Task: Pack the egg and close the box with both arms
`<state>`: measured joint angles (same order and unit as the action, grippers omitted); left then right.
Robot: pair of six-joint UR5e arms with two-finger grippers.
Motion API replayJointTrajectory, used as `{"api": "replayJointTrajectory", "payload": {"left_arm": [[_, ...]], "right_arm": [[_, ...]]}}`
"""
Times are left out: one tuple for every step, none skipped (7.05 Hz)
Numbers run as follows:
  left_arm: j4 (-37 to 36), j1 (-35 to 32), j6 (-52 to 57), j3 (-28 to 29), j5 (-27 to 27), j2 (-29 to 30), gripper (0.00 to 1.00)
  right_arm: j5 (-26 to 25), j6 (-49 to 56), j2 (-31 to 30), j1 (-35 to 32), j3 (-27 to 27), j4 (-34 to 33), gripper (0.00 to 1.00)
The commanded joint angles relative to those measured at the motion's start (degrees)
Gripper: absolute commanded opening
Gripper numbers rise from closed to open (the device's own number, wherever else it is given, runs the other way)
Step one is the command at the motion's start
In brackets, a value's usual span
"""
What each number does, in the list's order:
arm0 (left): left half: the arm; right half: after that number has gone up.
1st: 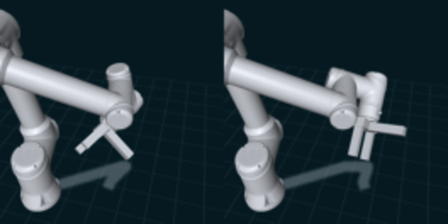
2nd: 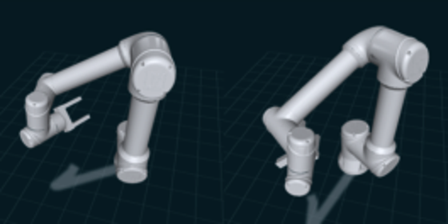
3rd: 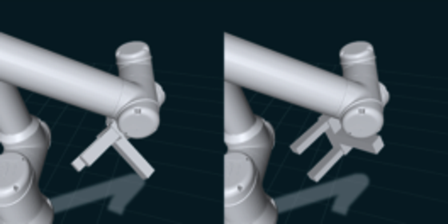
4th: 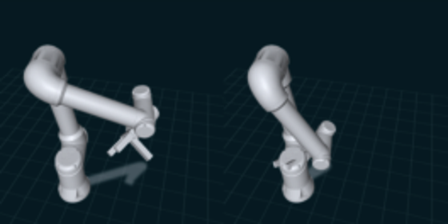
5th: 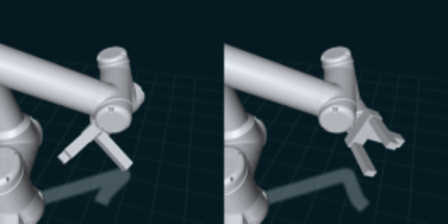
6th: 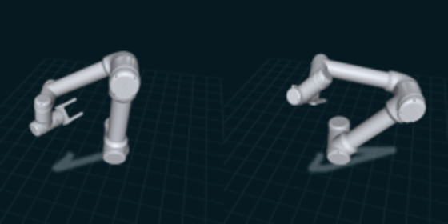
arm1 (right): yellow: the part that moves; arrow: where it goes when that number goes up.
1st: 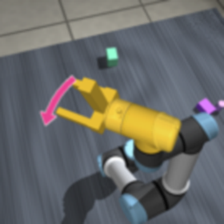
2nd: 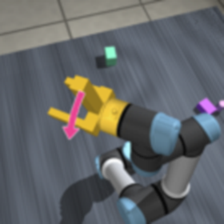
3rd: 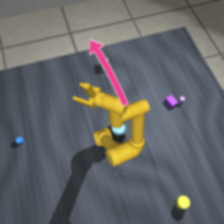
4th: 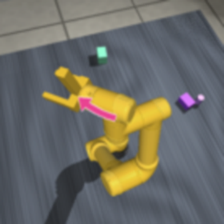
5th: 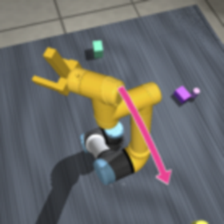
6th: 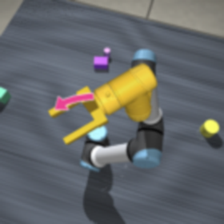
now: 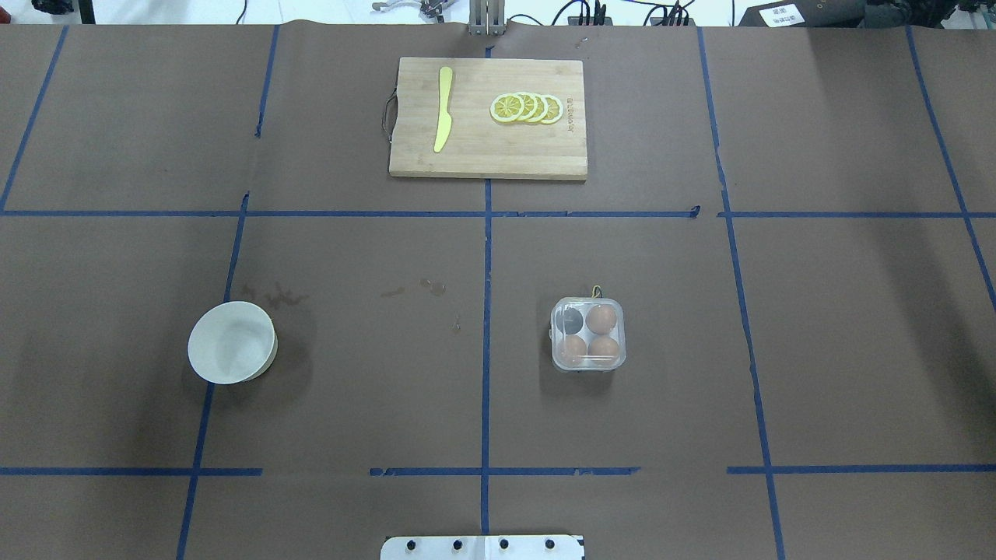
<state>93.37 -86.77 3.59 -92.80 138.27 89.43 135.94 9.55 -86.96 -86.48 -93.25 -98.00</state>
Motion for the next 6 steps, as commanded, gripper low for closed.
{"api": "replayJointTrajectory", "payload": {"left_arm": [[-0.03,-3.57,0.55,-0.70,0.07,-0.22,1.00],[-0.11,-3.58,0.55,-2.02,0.07,-0.66,1.00],[-0.03,-3.58,0.55,-1.94,-0.02,-0.84,1.00],[0.06,-3.49,0.55,-1.85,-0.10,-0.84,1.00],[0.06,-3.58,0.55,-2.20,-0.10,-0.92,1.00],[0.15,-3.49,0.55,-1.94,-0.10,-0.93,1.00]], "right_arm": [[0.03,-0.06,-0.49,0.00,0.00,0.00,1.00],[0.03,0.12,-1.19,0.00,0.34,0.00,1.00],[0.11,0.03,-1.28,0.00,0.35,0.09,1.00],[0.12,0.29,-1.63,0.00,0.35,0.09,1.00],[0.20,0.47,-2.16,0.00,0.26,0.09,1.00],[0.29,0.21,-2.16,0.00,0.17,0.09,1.00]]}}
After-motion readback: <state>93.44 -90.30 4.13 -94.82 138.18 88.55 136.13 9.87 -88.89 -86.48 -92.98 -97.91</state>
